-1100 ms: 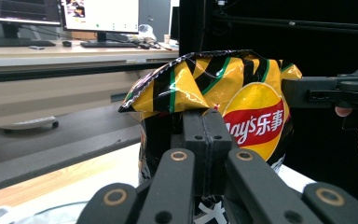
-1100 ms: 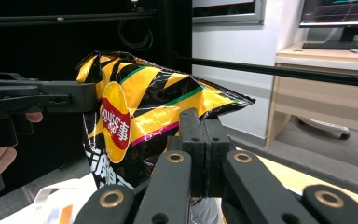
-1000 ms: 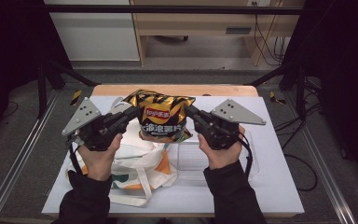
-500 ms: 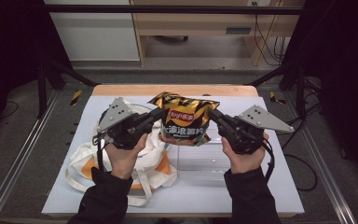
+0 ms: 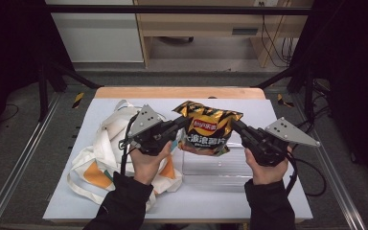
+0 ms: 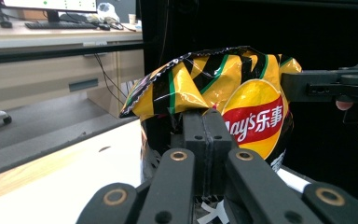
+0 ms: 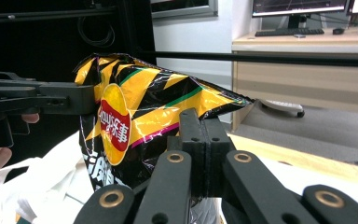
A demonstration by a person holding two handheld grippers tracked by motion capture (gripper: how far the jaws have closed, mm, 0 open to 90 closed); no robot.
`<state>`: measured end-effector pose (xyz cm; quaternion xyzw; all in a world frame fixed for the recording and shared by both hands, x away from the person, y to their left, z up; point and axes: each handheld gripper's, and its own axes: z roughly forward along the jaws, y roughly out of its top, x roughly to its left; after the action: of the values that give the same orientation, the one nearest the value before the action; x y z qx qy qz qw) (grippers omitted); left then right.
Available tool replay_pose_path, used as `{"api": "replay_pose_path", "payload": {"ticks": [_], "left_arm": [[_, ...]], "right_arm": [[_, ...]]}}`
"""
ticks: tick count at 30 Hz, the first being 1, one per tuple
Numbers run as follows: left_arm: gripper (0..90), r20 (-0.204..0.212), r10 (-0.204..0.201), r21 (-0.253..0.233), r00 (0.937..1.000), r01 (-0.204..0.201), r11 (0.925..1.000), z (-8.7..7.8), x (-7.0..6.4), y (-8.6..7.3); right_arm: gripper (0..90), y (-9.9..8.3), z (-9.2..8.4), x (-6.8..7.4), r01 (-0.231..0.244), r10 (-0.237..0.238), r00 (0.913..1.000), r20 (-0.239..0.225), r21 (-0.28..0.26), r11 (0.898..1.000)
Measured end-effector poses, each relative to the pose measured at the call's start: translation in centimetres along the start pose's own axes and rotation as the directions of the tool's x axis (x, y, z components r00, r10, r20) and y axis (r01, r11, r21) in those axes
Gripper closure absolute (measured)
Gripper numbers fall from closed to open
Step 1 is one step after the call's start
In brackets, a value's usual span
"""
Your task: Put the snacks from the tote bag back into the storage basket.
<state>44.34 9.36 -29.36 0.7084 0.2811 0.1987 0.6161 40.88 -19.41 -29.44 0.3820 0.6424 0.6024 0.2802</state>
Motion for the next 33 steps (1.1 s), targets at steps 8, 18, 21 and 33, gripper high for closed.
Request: {"api": "replay_pose_path", "payload": {"ticks": [8, 18, 21, 33], "left_arm": [[90.0, 0.007, -0.029, 0.025, 0.9996, 0.028, 0.9993, 1.8, 0.0, -1.2], [90.0, 0.011, -0.060, 0.062, 0.9982, 0.059, 0.9963, 3.0, 0.5, -3.1], [90.0, 0.004, -0.068, 0.078, 0.9977, 0.068, 0.9946, 3.2, 0.8, -3.7], [90.0, -0.013, -0.121, 0.127, 0.9926, 0.121, 0.9845, 4.1, 2.0, -5.3]], "right_arm": [[90.0, -0.8, 0.0, -1.3, -0.018, 0.017, 0.9994, 0.031, 0.036, 0.999], [90.0, -2.3, 0.6, -2.2, -0.037, 0.032, 0.9980, 0.054, 0.088, 0.995], [90.0, -2.8, 1.2, -2.5, -0.041, 0.035, 0.9979, 0.055, 0.112, 0.993], [89.8, -5.0, 3.5, -3.4, -0.059, 0.047, 0.9962, 0.073, 0.178, 0.982]]}}
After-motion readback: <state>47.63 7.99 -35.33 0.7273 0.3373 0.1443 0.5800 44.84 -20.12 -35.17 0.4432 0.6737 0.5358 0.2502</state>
